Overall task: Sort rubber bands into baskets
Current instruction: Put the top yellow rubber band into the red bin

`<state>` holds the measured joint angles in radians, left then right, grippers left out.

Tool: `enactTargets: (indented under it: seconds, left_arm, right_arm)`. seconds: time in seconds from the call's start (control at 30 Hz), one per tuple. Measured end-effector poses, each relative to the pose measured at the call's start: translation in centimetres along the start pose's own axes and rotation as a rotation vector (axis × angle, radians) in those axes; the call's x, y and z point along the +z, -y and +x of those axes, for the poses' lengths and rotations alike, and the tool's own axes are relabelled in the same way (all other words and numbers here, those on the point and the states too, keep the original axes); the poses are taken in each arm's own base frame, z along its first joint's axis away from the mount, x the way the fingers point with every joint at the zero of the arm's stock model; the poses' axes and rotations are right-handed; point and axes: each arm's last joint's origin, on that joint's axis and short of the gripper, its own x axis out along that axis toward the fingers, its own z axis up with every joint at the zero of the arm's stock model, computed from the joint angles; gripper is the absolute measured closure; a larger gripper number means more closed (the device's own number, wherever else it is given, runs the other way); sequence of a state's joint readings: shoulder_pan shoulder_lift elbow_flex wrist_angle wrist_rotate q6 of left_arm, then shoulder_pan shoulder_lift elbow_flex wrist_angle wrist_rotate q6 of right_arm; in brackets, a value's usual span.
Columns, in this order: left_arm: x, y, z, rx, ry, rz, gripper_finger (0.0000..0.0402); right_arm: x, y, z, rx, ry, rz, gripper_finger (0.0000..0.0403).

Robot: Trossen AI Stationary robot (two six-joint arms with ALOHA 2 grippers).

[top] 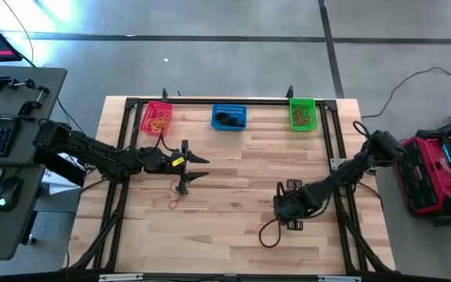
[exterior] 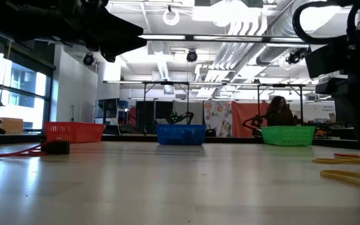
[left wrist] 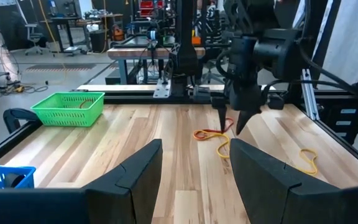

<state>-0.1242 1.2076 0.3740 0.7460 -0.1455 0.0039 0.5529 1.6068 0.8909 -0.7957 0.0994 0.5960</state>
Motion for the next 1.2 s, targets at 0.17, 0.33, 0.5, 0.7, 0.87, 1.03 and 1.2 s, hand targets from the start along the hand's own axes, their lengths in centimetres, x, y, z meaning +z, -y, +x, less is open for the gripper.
enactTargets:
  seconds: [0.17, 0.33, 0.5, 0.7, 0.87, 1.03, 1.2]
  left_arm:
    - [0.0, 0.0, 0.0, 0.000, 0.000, 0.000, 0.0220]
    - [0.0, 0.0, 0.0, 0.000, 0.000, 0.000, 0.0220]
    - [0.0, 0.0, 0.0, 0.000, 0.000, 0.000, 0.0220]
    - [0.0, 0.0, 0.0, -0.001, 0.000, 0.000, 0.0220]
    - [0.0, 0.0, 0.0, 0.000, 0.000, 0.000, 0.0220]
    - [0.0, 0.0, 0.0, 0.000, 0.000, 0.000, 0.0220]
    - [0.0, 0.0, 0.0, 0.000, 0.000, 0.000, 0.0220]
  right_arm:
    - [0.0, 0.0, 0.1, 0.000, -0.007, -0.002, 0.0298]
    - [0.0, 0.0, 0.1, 0.002, -0.004, -0.033, 0.0316]
    - [0.0, 0.0, 0.6, -0.013, -0.025, -0.054, 0.0317]
    - [0.0, -0.1, 1.6, -0.039, -0.058, -0.067, 0.0317]
    - [0.1, -0.2, 1.7, -0.032, -0.053, -0.076, 0.0332]
    - [0.4, 0.1, 1.7, 0.005, -0.064, -0.093, 0.0391]
    - [1.0, 0.5, 1.6, 0.015, -0.066, -0.087, 0.0397]
